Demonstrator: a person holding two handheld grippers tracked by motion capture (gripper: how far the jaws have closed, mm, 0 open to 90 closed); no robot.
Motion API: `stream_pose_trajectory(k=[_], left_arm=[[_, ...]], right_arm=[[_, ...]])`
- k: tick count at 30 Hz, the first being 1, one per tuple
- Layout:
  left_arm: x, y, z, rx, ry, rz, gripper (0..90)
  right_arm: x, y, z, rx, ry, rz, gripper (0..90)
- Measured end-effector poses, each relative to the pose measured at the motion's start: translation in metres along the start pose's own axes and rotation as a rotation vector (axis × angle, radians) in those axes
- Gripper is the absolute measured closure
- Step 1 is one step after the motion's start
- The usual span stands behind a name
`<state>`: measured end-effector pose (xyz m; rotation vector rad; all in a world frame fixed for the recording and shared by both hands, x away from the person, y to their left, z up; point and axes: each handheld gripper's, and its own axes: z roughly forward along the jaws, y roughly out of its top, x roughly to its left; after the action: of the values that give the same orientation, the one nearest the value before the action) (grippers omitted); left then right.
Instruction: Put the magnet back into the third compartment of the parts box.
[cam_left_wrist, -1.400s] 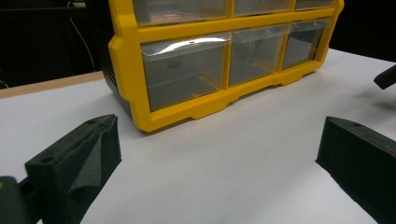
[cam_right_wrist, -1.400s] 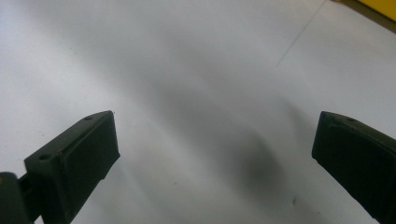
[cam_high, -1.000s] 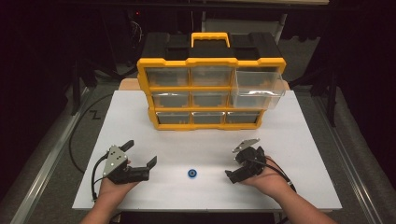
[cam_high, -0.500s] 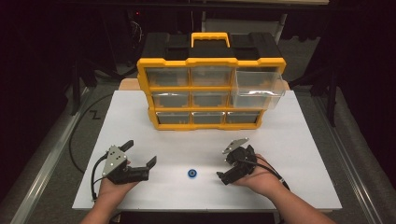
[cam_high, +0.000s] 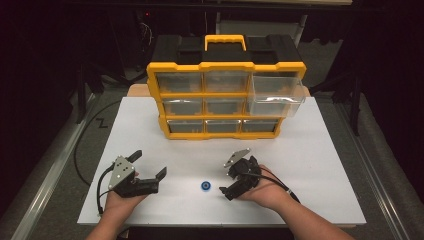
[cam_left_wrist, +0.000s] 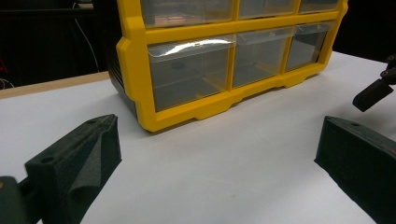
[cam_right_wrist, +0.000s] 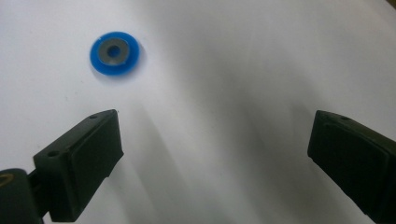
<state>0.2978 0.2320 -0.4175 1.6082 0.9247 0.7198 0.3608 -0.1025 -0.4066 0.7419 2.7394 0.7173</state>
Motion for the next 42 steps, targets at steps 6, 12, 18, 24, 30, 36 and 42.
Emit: stream_pose_trajectory(k=[6, 12, 18, 24, 30, 36, 42], left_arm=[[0.000, 0.000, -0.001, -0.002, 0.001, -0.001, 0.8], [0.001, 0.000, -0.002, -0.002, 0.001, 0.000, 0.8], [0.001, 0.000, -0.003, -0.002, 0.005, 0.000, 0.8], [0.001, 0.000, -0.003, 0.000, 0.006, 0.000, 0.9], [0.001, 0.000, -0.004, -0.001, 0.007, 0.000, 0.9], [0.001, -0.001, -0.003, 0.000, 0.006, 0.000, 0.9], [0.001, -0.001, -0.003, 0.001, 0.007, -0.001, 0.9]], right_arm=[[0.010, 0.010, 0.007, 0.000, 0.029, -0.032, 7.2], [0.021, 0.021, 0.013, 0.004, 0.057, -0.066, 15.2], [0.031, 0.029, 0.021, 0.007, 0.093, -0.099, 23.4], [0.035, 0.034, 0.025, 0.000, 0.113, -0.145, 38.6], [0.038, 0.036, 0.027, 0.018, 0.125, -0.160, 48.4], [0.036, 0.038, 0.028, 0.016, 0.143, -0.168, 53.7], [0.034, 0.039, 0.028, 0.022, 0.145, -0.168, 59.3]])
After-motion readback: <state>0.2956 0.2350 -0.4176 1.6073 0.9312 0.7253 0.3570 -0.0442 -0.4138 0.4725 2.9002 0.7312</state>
